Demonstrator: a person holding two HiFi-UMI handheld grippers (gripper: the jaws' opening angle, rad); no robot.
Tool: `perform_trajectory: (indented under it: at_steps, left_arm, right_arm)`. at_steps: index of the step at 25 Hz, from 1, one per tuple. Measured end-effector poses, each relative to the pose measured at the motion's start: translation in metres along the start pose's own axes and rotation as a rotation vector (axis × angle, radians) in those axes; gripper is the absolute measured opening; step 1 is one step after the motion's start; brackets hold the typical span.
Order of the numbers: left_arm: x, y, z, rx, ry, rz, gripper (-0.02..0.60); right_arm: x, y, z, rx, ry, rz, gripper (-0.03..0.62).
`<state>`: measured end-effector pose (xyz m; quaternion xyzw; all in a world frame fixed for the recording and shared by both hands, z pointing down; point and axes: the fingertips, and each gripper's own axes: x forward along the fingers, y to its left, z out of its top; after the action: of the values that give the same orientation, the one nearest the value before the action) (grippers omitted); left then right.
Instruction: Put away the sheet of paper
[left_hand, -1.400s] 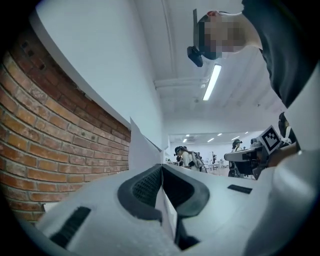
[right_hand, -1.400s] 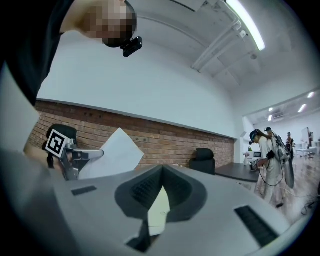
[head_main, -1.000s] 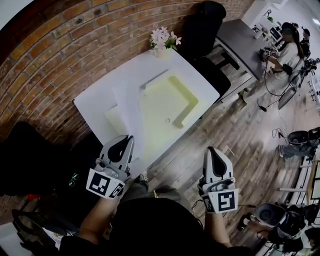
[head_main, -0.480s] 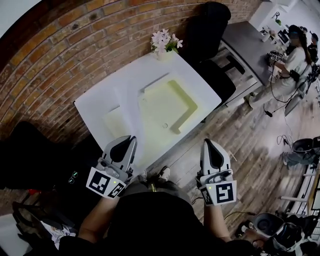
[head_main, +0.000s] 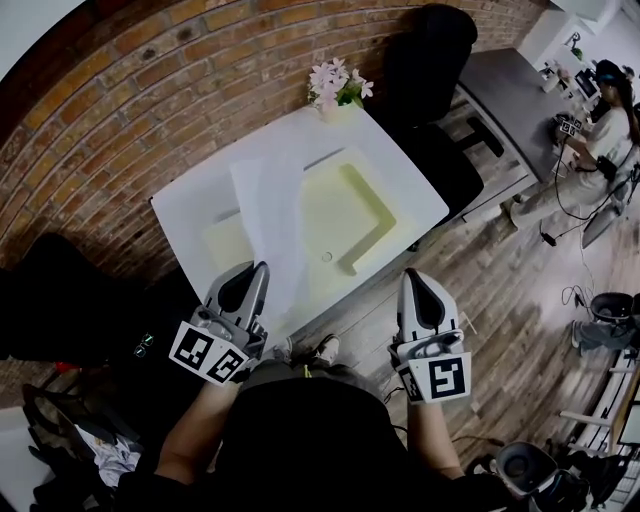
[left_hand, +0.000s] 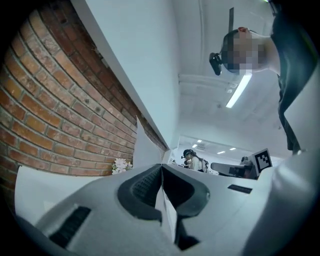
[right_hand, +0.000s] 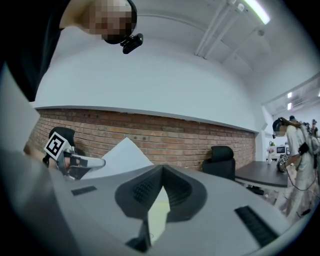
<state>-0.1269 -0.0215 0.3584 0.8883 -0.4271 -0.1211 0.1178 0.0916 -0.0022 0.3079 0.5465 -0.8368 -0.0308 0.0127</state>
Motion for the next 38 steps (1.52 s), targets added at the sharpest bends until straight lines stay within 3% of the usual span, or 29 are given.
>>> perform_trajectory:
  at_steps: [8, 13, 18, 31, 38]
  left_arm:
    - [0.006, 0.066, -0.054, -0.162, 0.036, 0.166, 0.026]
    - [-0.001, 0.103, -0.114, -0.208, 0.136, 0.283, 0.026]
    - [-0.005, 0.125, -0.165, -0.323, 0.188, 0.386, 0.026]
    - [0.007, 0.141, -0.200, -0.396, 0.168, 0.487, 0.026]
    - [0.027, 0.137, -0.215, -0.384, 0.168, 0.478, 0.026]
  right_arm:
    - [0.014, -0.012, -0.005, 0.000, 0.014, 0.029, 0.014]
    - [0.022, -0.016, -0.006, 0.012, 0.012, 0.047, 0.014]
    - [0.021, -0.026, -0.021, -0.019, 0.071, 0.037, 0.014]
    - [0.030, -0.023, -0.015, -0.011, 0.052, 0.086, 0.014]
    - [0.024, -0.031, -0.031, -0.048, 0.137, 0.075, 0.014]
